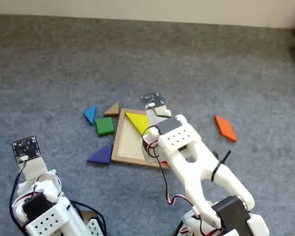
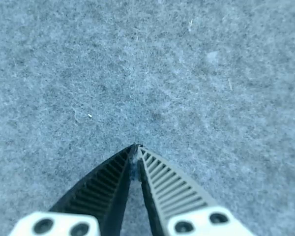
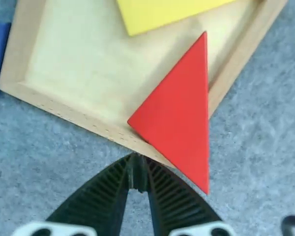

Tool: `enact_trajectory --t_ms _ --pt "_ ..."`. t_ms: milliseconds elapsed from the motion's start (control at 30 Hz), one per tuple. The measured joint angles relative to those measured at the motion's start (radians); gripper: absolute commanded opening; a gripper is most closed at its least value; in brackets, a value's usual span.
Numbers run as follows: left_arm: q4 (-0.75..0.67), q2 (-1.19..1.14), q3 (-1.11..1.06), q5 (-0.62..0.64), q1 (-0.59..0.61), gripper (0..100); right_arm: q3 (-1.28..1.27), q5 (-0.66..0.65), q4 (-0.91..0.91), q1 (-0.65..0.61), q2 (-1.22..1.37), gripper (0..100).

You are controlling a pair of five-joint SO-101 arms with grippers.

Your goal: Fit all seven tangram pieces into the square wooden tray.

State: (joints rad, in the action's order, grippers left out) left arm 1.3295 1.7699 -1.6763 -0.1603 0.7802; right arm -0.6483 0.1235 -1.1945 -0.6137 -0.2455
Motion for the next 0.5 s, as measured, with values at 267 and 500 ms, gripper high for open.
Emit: enact_trajectory --t_ms 267,500 --pt "0.0 0.0 0.0 0.0 0.0 1 0.0 0.014 0.008 -0.025 0.0 0.5" --pt "0.0 0.0 0.0 0.0 0.0 1 0.008 0.032 0.023 -0.025 0.175 0.5"
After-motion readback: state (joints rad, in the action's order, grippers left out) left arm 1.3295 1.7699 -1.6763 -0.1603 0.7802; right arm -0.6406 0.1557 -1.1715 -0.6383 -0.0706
